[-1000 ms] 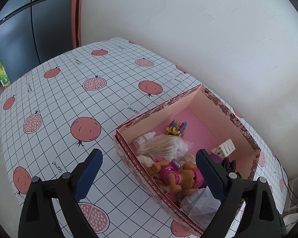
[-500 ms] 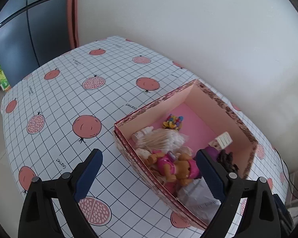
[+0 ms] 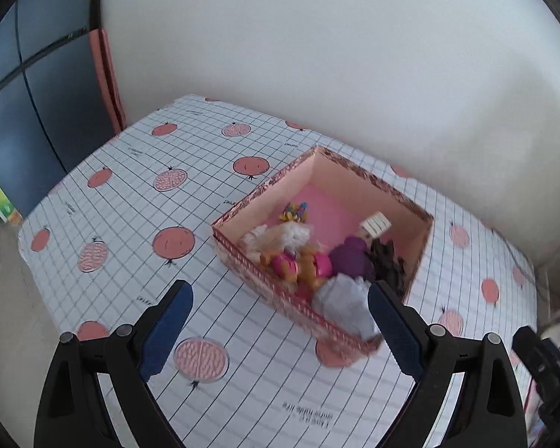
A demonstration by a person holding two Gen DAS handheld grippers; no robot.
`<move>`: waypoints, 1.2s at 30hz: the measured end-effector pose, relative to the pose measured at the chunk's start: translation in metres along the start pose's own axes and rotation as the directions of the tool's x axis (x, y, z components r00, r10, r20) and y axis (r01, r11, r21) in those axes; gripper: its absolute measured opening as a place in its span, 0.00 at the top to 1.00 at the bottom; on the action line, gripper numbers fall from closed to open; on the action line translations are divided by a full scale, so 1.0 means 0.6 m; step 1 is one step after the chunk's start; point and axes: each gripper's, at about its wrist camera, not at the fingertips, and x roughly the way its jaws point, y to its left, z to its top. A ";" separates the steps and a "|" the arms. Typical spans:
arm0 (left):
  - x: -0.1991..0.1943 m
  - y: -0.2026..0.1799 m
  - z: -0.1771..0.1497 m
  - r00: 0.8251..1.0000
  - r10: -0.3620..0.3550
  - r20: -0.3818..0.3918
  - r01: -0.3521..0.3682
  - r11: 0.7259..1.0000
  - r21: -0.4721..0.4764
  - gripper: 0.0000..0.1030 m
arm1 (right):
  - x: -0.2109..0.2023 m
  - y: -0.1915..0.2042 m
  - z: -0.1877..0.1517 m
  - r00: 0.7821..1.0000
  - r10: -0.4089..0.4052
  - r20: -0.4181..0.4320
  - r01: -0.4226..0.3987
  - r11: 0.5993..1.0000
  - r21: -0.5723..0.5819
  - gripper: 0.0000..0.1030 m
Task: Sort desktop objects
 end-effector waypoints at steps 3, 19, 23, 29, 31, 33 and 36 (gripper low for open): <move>-0.031 -0.017 -0.016 1.000 -0.001 0.001 0.001 0.999 0.048 0.08 | -0.033 -0.008 -0.011 1.000 -0.009 0.001 0.009 1.000 0.010 0.00; -0.200 -0.048 -0.088 0.998 -0.059 0.038 0.052 0.986 0.161 0.08 | -0.183 -0.007 -0.085 0.999 -0.034 0.003 0.034 0.999 0.013 0.00; -0.236 -0.044 -0.101 0.996 -0.071 0.056 0.061 0.984 0.169 0.08 | -0.220 -0.006 -0.097 0.999 -0.039 0.019 0.039 0.999 0.012 0.00; -0.280 -0.038 -0.116 0.993 -0.069 0.093 0.053 0.984 0.168 0.08 | -0.261 -0.002 -0.110 0.998 -0.039 0.044 0.039 0.999 0.010 0.00; -0.291 -0.037 -0.118 0.992 -0.068 0.103 0.051 0.985 0.165 0.08 | -0.274 -0.001 -0.113 0.998 -0.040 0.052 0.040 0.999 0.010 0.00; -0.302 -0.035 -0.120 0.992 -0.068 0.108 0.051 0.986 0.159 0.08 | -0.287 0.001 -0.114 0.997 -0.042 0.064 0.042 0.999 0.006 0.00; -0.315 -0.033 -0.120 0.991 -0.073 0.111 0.056 0.987 0.151 0.08 | -0.301 0.005 -0.115 0.996 -0.041 0.076 0.041 0.999 0.005 0.00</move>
